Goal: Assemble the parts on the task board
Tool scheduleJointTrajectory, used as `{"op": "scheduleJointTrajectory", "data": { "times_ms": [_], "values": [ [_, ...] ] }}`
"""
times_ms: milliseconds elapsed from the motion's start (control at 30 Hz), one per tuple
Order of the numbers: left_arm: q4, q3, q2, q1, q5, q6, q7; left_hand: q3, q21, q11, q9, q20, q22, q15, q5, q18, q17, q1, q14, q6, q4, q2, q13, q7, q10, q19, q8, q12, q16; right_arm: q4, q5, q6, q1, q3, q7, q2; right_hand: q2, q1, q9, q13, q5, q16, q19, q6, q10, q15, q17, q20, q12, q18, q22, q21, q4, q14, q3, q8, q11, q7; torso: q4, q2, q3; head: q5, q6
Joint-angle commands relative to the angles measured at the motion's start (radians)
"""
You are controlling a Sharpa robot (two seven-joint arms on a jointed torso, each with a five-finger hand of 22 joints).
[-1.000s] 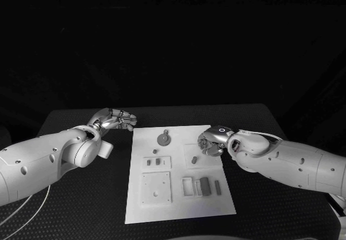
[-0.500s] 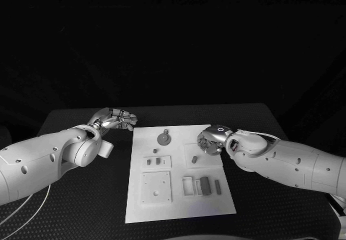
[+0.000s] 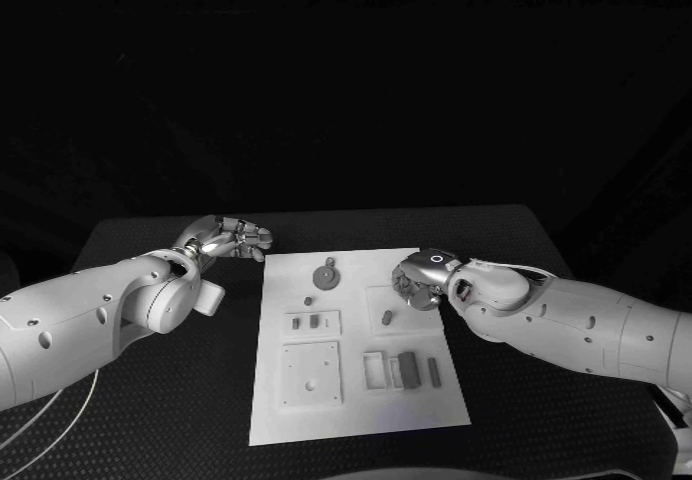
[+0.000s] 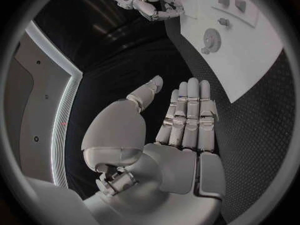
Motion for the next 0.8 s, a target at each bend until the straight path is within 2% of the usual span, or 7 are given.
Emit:
{"op": "scheduleJointTrajectory", "data": {
  "times_ms": [33,333,467,800],
  "values": [
    [0.002,0.001,0.000,0.001,0.007,0.008,-0.001,-0.006,0.002,0.001,-0.002,-0.003,-0.001,0.000,-0.004,0.002,0.002,-0.011,0.003,-0.008,0.002,-0.001,-0.001,-0.002,-0.006,0.007,0.002,-0.002,-0.004,0.001,-0.035,0.046,-0.011,-0.012,-0.011,0.002,-0.004,0.008,-0.002,-0.025,0.004,-0.005,-0.008,0.003,-0.030,0.002,0.001,0.002,-0.035,0.010,0.002,-0.005,-0.002,-0.008,0.006,-0.007,0.019,0.000,0.0001,0.000,-0.0001,-0.002,-0.001],
    [0.003,0.001,-0.001,0.001,0.007,0.005,-0.002,-0.007,0.002,0.001,-0.002,-0.004,-0.003,-0.001,-0.004,0.002,0.008,-0.009,0.005,-0.012,0.002,-0.002,-0.002,0.000,-0.007,0.008,0.001,-0.002,-0.005,0.011,-0.049,0.048,-0.013,-0.023,-0.015,0.002,-0.018,0.013,-0.007,-0.038,0.004,-0.017,-0.016,0.002,-0.040,0.009,-0.002,0.009,-0.050,0.010,0.001,-0.013,-0.001,-0.018,0.005,-0.008,0.027,0.001,0.0002,0.000,0.0001,-0.004,0.000],
    [0.003,0.001,-0.002,0.001,0.007,0.003,-0.002,-0.008,0.003,0.001,-0.003,-0.005,-0.004,-0.002,-0.004,0.002,0.012,-0.009,0.007,-0.012,0.002,-0.001,-0.002,0.000,-0.007,0.010,0.001,-0.001,-0.005,0.008,-0.055,0.033,-0.015,-0.028,-0.017,0.005,-0.020,0.012,-0.008,-0.039,0.004,-0.017,-0.013,0.005,-0.037,0.009,-0.002,0.009,-0.051,0.010,0.002,-0.013,0.001,-0.016,0.004,-0.006,0.026,0.000,0.0001,0.000,-0.0001,-0.004,-0.001],
    [0.003,0.001,-0.002,0.001,0.007,0.004,-0.003,-0.009,0.004,0.000,-0.003,-0.006,-0.006,-0.004,-0.004,0.002,0.018,-0.009,0.011,-0.013,0.003,-0.001,-0.002,0.000,-0.006,0.014,0.003,0.000,-0.006,-0.001,-0.061,-0.027,-0.028,-0.031,-0.035,0.014,-0.002,-0.014,-0.005,-0.041,0.004,-0.015,0.017,0.047,0.021,-0.010,0.000,0.001,-0.036,0.010,0.003,-0.007,0.009,0.014,-0.001,0.015,0.007,-0.015,0.0005,0.000,0.0009,-0.001,0.000]
  ]
}}
